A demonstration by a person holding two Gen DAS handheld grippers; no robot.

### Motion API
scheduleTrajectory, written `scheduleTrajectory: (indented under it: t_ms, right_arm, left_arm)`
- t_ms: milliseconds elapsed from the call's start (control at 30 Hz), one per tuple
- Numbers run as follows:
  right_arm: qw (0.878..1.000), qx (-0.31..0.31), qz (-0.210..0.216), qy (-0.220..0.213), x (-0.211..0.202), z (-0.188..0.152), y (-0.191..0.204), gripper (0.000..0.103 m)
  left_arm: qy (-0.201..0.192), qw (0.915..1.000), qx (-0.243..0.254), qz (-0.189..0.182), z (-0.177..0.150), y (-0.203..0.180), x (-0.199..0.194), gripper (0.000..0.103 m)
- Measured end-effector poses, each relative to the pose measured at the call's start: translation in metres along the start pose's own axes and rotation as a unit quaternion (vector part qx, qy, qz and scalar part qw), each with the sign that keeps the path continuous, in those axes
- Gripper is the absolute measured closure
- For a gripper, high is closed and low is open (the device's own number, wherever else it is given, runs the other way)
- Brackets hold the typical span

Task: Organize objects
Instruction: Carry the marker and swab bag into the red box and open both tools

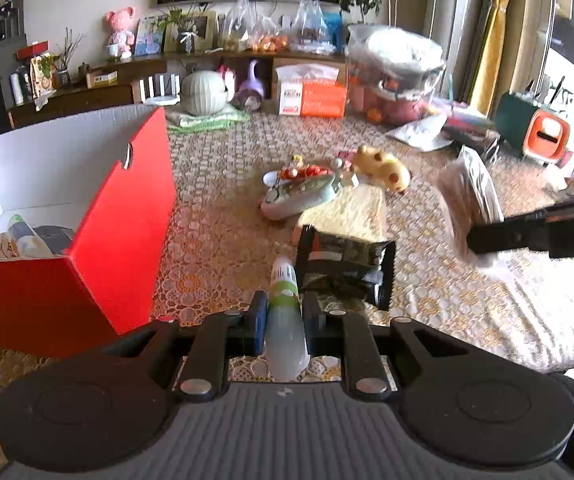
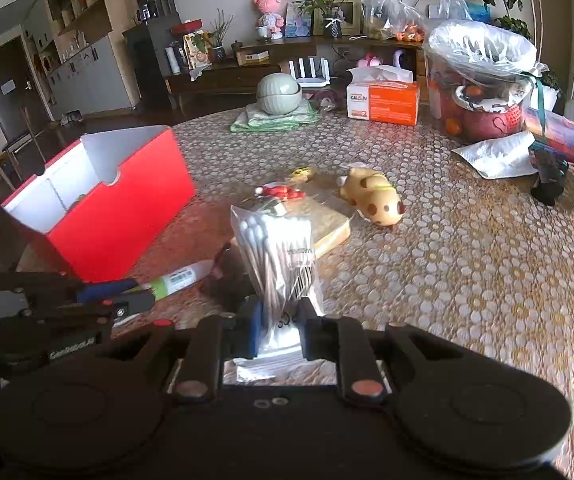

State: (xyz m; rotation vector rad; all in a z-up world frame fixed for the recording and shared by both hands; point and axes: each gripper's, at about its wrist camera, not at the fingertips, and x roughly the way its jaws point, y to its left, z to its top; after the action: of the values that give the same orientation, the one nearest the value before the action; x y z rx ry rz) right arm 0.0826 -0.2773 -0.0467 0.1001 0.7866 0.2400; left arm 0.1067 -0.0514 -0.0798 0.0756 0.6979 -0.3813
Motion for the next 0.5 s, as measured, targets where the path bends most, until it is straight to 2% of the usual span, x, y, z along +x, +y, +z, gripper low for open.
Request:
scheduleTrajectory:
  t_ms: [500]
  right_arm:
    - [0.999, -0.021, 0.025, -0.015, -0.028, 0.028, 0.048, 0.085]
  left_arm:
    - [-0.074, 0.9964, -0.034, -0.025, 0.024, 0.025, -0.068, 0.085]
